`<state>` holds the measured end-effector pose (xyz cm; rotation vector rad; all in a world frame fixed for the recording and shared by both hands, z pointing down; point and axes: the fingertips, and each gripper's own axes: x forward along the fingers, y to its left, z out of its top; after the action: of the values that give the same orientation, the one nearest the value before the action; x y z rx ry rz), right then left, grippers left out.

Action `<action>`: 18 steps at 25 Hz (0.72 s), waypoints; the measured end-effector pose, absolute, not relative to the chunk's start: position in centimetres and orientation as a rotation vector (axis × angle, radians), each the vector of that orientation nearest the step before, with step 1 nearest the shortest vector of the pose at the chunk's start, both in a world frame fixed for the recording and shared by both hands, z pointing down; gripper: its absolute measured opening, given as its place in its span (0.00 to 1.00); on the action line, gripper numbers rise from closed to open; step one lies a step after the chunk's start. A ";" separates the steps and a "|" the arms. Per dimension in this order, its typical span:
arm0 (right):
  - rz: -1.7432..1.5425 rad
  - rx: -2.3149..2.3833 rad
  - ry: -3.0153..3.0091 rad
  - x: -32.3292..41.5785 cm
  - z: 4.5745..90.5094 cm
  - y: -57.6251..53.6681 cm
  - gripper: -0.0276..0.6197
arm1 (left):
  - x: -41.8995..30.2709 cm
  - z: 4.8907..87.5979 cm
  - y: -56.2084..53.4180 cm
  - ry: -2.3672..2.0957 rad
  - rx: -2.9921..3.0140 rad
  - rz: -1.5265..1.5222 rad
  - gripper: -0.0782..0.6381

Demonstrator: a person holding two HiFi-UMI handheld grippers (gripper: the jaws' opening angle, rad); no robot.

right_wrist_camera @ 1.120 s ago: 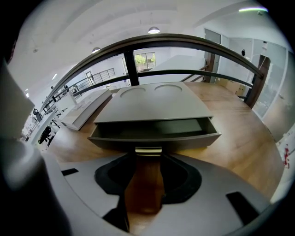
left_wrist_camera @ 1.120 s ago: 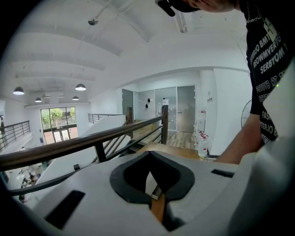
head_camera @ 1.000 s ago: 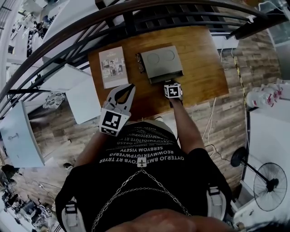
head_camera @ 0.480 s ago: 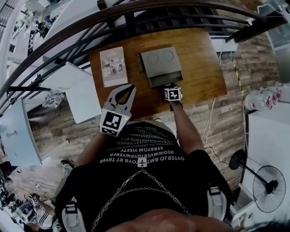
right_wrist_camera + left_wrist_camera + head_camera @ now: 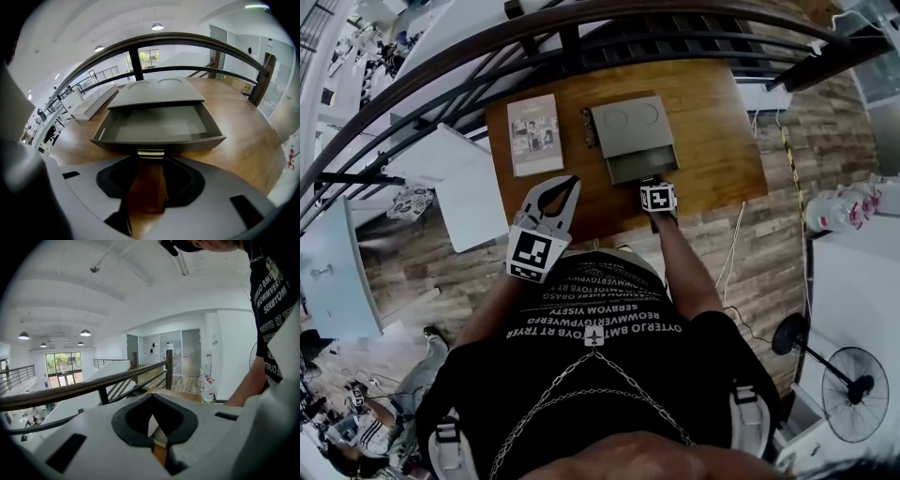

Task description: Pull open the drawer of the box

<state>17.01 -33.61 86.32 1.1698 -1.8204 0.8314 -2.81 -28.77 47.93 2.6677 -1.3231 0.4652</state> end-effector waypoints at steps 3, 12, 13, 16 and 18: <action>0.835 1.159 -1.820 17.2 86.3 -32.9 0.29 | -2.6 47.7 -28.2 -1.332 2.665 0.466 0.12; 0.833 1.145 -1.827 17.8 86.0 -31.8 0.29 | -2.0 47.4 -26.8 -1.353 2.660 0.470 0.12; 0.834 1.144 -1.827 17.8 85.9 -31.8 0.29 | -2.0 47.3 -26.8 -1.355 2.659 0.470 0.12; 0.832 1.145 -1.828 17.6 85.7 -31.8 0.29 | -2.1 47.2 -26.7 -1.360 2.656 0.465 0.12; 0.829 1.146 -1.829 17.5 85.9 -31.5 0.29 | -2.2 47.3 -26.4 -1.363 2.656 0.462 0.12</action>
<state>17.50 -31.54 85.86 1.1462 -1.8293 0.8292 -2.23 -26.39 47.33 2.6558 -1.3628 0.4619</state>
